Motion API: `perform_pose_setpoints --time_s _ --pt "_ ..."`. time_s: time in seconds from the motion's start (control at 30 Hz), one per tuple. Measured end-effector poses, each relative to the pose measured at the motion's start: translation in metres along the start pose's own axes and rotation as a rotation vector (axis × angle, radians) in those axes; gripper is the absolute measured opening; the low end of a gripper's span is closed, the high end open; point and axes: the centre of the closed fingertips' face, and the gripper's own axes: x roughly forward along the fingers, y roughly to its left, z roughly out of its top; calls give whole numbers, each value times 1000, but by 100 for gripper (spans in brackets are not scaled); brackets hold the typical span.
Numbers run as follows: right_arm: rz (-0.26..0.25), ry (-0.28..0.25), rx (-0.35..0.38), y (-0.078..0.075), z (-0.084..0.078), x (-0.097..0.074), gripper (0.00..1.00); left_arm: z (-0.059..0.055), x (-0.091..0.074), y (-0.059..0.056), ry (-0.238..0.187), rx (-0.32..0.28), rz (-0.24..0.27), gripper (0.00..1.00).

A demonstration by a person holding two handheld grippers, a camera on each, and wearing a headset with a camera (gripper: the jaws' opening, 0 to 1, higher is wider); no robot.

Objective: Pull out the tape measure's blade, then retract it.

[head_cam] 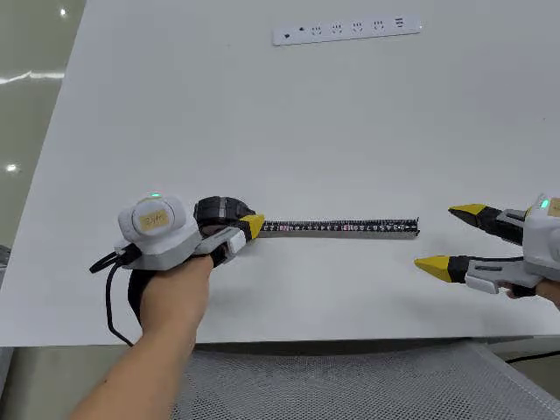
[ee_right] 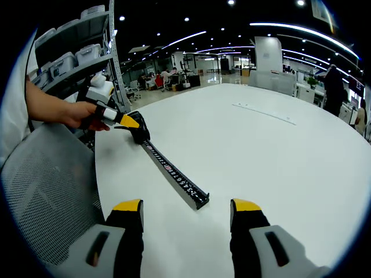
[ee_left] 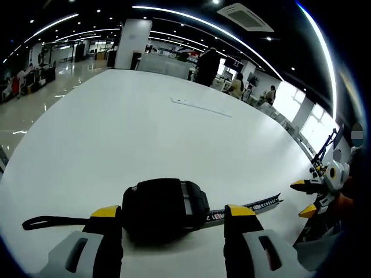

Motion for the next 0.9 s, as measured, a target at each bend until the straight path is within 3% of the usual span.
perform_pose_setpoints --time_s 0.3,0.4,0.9 --pt "38 6 -13 4 0 6 59 -3 2 6 12 11 43 62" --pt "40 10 -18 2 -1 8 59 -1 4 9 0 -20 51 62" --pt "72 22 -45 1 -3 18 56 -4 7 9 7 -29 80 61"
